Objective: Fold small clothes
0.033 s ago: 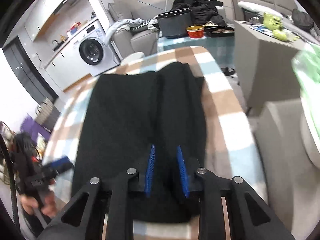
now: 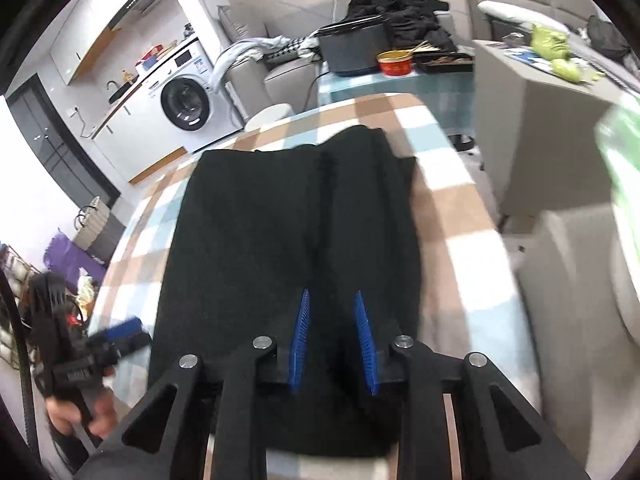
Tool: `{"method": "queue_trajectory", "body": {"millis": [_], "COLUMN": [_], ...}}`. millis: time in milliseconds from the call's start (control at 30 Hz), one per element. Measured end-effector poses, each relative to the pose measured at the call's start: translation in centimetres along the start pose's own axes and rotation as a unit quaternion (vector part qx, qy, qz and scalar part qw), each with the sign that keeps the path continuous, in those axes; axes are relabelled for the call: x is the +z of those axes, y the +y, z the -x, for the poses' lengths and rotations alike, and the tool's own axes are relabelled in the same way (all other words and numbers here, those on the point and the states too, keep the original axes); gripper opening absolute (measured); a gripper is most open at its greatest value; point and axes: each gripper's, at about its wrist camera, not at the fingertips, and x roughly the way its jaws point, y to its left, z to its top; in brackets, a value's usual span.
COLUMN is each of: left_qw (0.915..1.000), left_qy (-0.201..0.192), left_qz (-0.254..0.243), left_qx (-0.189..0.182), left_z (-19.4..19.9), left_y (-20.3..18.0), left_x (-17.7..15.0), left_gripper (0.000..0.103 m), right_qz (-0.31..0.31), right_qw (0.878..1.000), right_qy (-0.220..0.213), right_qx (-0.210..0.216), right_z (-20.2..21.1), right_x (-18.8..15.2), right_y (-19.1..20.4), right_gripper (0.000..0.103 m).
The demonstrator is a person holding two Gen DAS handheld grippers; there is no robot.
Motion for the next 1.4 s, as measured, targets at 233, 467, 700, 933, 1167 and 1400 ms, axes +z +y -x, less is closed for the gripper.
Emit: {"method": "queue_trajectory", "body": {"millis": [233, 467, 700, 933, 1167, 1400], "left_qw": [1.0, 0.9997, 0.9997, 0.9996, 0.9995, 0.9979], "left_qy": [-0.002, -0.003, -0.002, 0.006, 0.001, 0.015], "left_qz": [0.003, 0.015, 0.017, 0.028, 0.021, 0.017], "left_qx": [0.007, 0.019, 0.014, -0.002, -0.024, -0.062], "left_z": [0.1, 0.3, -0.1, -0.9, -2.1, -3.6], "left_y": [0.5, 2.0, 2.0, 1.3, -0.2, -1.9], "left_x": [0.2, 0.4, 0.8, 0.8, 1.6, 2.2], "left_gripper": [0.102, 0.102, 0.102, 0.102, 0.089, 0.057], "right_qz": [-0.003, 0.01, 0.072, 0.032, 0.041, 0.06], "right_qw": [0.999, 0.997, 0.996, 0.994, 0.998, 0.996], "right_qy": [0.046, 0.071, -0.021, 0.034, 0.01, 0.038], "right_qx": [0.009, 0.012, -0.043, -0.099, -0.053, -0.061], "right_z": [-7.6, -11.4, -6.4, -9.2, -1.9, -0.3], "right_x": [5.9, 7.6, 8.0, 7.2, 0.6, -4.8], "right_y": [1.3, 1.4, 3.0, 0.4, 0.7, 0.4], "right_gripper": [0.031, 0.007, 0.006, 0.017, 0.04, 0.04]}}
